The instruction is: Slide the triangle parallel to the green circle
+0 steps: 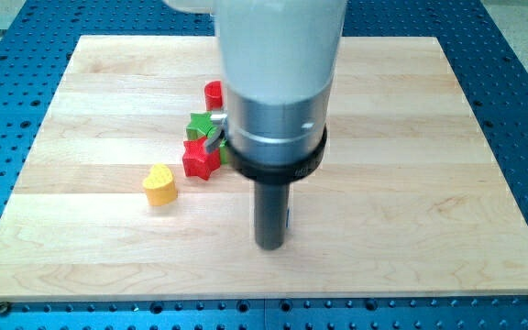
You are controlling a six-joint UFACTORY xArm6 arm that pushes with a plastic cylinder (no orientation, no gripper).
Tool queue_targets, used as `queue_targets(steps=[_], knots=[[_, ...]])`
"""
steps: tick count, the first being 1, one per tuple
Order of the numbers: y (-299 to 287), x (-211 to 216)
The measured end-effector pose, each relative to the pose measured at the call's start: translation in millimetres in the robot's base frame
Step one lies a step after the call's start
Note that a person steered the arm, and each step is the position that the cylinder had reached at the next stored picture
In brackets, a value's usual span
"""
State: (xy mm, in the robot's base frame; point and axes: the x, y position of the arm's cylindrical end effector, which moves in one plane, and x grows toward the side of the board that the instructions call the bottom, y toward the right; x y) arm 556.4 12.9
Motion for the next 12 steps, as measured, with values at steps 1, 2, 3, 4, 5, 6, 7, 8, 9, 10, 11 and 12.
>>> queue_targets(steps=[1, 2, 3, 4, 5, 6, 7, 8, 9, 10, 11, 12], knots=[[1, -1], [1, 3], [2, -8], [2, -68], [2, -89], [12, -79], [-20, -79], [-47, -83], [-52, -95], [-20, -117], [32, -123], [40, -105]])
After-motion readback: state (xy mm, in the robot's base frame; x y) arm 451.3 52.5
